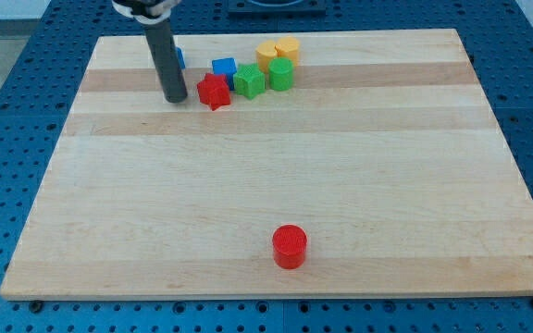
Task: Touch the right of the blue cube
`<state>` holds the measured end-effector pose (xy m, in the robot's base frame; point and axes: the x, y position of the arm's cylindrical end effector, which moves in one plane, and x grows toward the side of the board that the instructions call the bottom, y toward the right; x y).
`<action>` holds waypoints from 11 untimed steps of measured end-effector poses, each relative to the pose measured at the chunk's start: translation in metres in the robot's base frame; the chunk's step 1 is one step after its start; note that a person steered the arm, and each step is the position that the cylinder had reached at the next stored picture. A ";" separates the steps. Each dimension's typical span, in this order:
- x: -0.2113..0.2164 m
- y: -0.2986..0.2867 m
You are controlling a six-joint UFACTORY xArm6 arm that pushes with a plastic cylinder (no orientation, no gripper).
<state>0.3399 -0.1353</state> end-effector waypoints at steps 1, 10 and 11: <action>0.000 0.048; -0.114 0.062; -0.136 0.073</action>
